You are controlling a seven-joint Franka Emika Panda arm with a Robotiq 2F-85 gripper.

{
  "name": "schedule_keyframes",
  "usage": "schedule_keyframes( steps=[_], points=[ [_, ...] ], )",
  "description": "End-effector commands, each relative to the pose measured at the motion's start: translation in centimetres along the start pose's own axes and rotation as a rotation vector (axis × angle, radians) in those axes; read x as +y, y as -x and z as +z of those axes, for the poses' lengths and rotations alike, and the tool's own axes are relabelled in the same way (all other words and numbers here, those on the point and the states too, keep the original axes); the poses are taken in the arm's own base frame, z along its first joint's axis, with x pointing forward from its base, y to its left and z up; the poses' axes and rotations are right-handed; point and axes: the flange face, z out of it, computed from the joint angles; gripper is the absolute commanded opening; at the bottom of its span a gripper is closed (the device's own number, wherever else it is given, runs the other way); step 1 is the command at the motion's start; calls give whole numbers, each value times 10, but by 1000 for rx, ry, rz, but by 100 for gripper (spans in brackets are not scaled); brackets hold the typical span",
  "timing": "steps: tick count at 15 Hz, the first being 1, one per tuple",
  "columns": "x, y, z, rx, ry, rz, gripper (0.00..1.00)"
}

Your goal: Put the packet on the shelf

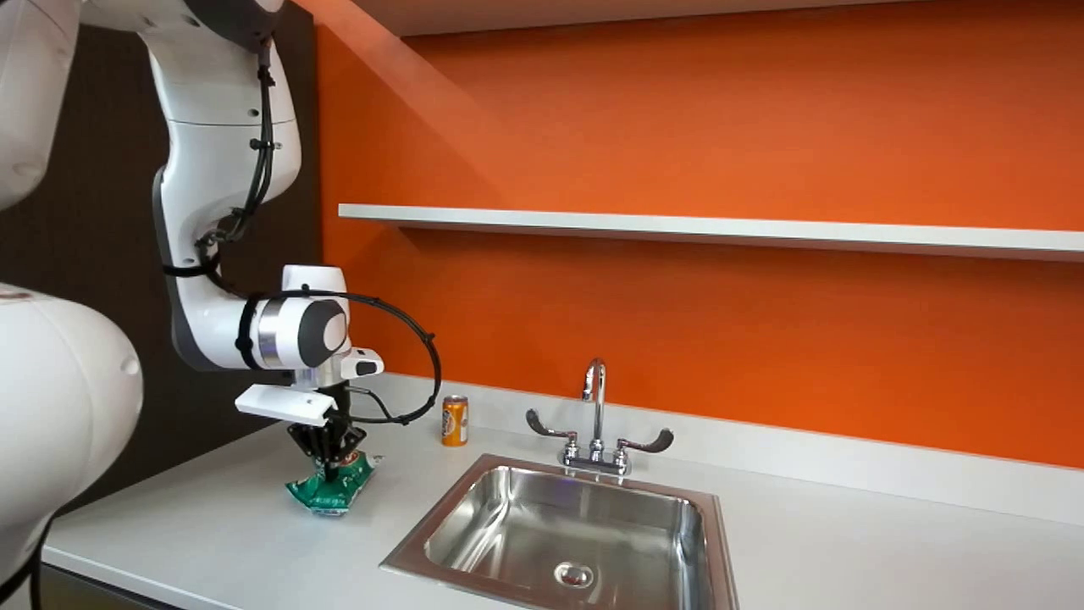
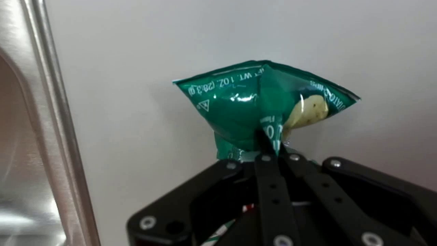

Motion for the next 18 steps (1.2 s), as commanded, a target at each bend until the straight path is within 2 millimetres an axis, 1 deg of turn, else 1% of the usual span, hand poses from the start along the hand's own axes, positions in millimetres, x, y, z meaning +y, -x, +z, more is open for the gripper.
schedule_keyframes(
  steps=[1,4,6,9,12,15,18],
  points=[
    [-8,-8,-30,41,6,-3,0],
    [-15,-7,-62,80,7,6,0],
    [-20,-3,-89,113,6,13,0],
    [-27,8,-134,151,42,33,0],
    [-32,23,-181,182,81,80,0],
    [-42,36,-234,246,93,144,0],
    [-51,38,-286,343,89,169,0]
  ],
)
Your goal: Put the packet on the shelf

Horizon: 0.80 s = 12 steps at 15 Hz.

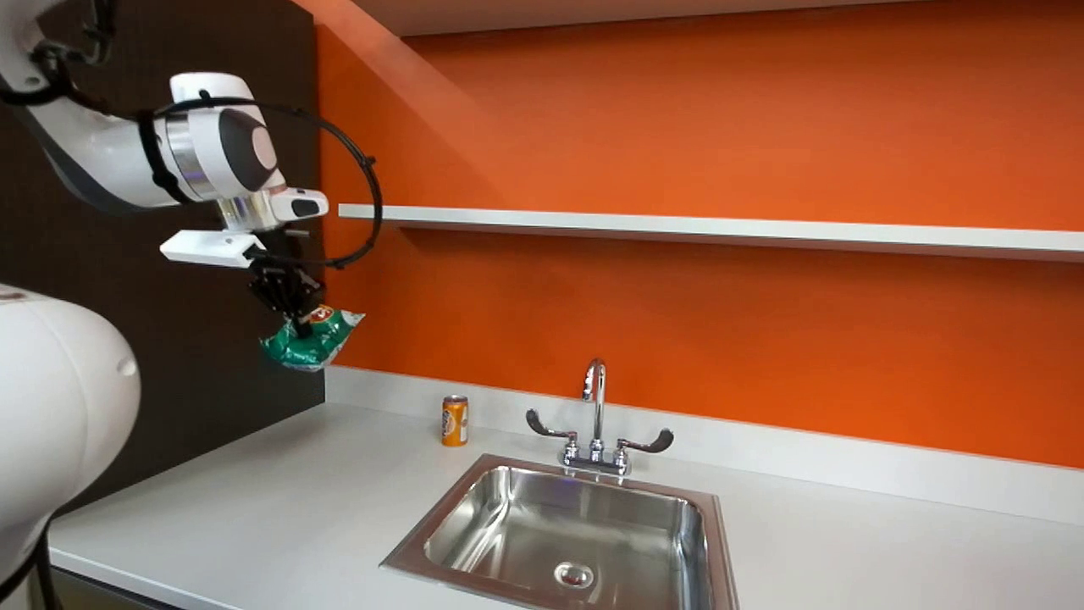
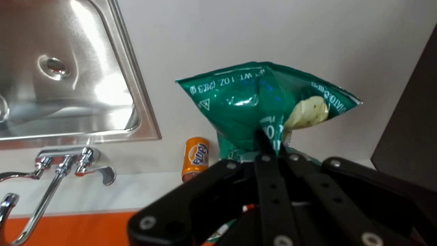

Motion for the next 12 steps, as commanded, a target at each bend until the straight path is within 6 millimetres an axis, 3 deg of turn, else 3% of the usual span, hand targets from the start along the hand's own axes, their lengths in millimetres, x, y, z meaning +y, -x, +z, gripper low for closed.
schedule_keyframes(
  steps=[1,7,12],
  points=[
    [1,-6,-61,114,18,51,0],
    [-9,-52,-153,376,-1,74,0],
    [-6,-107,-201,553,-5,111,0]
  ],
)
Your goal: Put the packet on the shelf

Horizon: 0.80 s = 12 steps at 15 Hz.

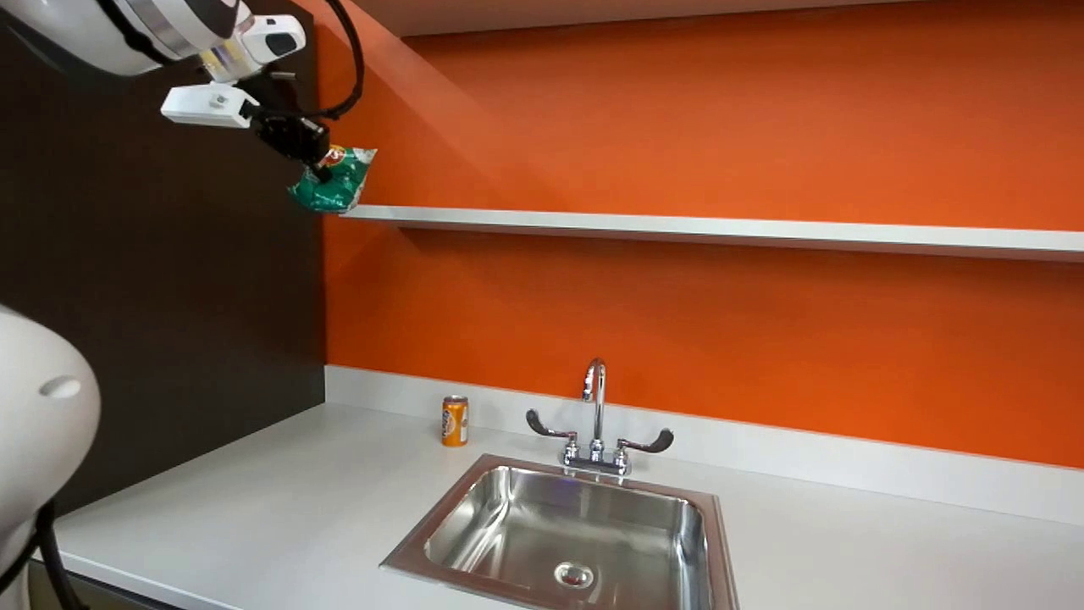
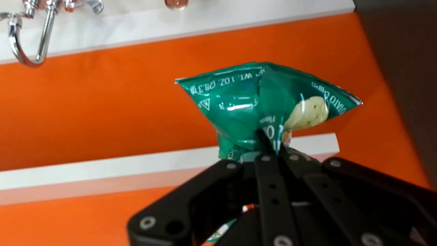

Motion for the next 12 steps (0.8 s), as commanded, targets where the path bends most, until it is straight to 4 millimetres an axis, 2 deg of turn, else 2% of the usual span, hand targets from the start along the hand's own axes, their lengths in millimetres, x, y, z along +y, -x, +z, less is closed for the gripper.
schedule_keyframes(
  steps=[1,4,6,12],
  points=[
    [-4,-52,-3,123,21,36,0],
    [-2,-83,7,192,36,45,0],
    [1,-101,21,218,44,47,0],
    [3,-136,76,243,55,55,0]
  ],
)
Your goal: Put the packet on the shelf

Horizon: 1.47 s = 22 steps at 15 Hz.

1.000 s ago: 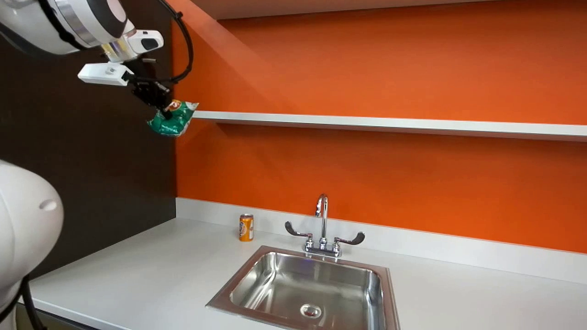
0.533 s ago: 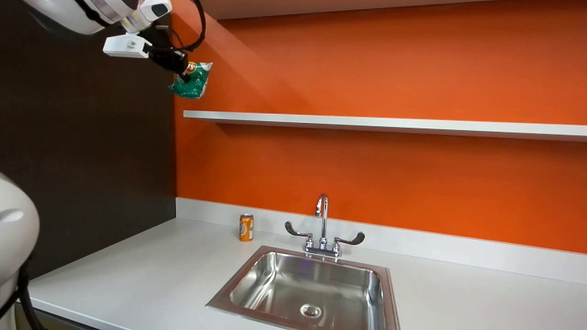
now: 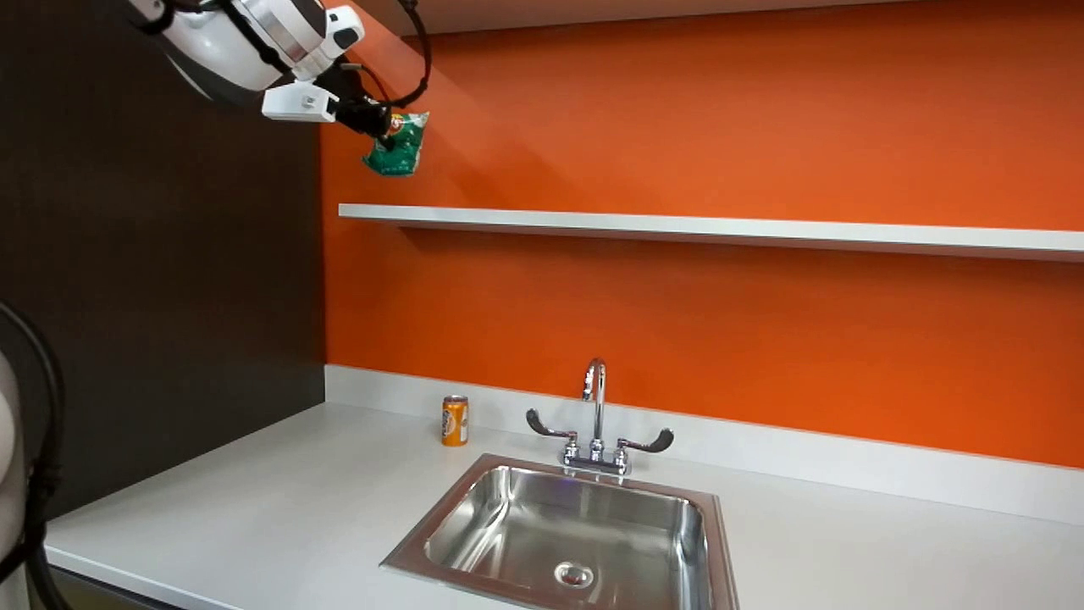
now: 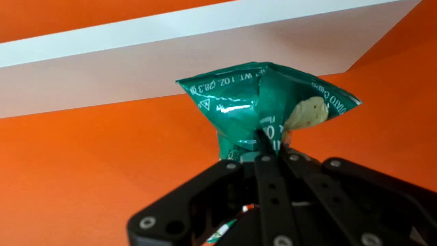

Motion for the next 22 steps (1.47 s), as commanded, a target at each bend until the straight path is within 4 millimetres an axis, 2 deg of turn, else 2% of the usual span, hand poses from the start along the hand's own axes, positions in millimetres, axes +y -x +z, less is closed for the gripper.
schedule_keyframes(
  steps=[1,8,14,15,16,18,22],
  points=[
    [-8,-21,38,30,-7,19,0],
    [-19,-28,104,49,6,-2,0],
    [-29,-30,140,34,11,0,0],
    [-30,-30,143,30,17,5,8],
    [-32,-32,144,28,22,2,29],
    [-29,-32,151,20,46,18,41],
    [-31,-40,140,-3,90,68,72]
  ],
)
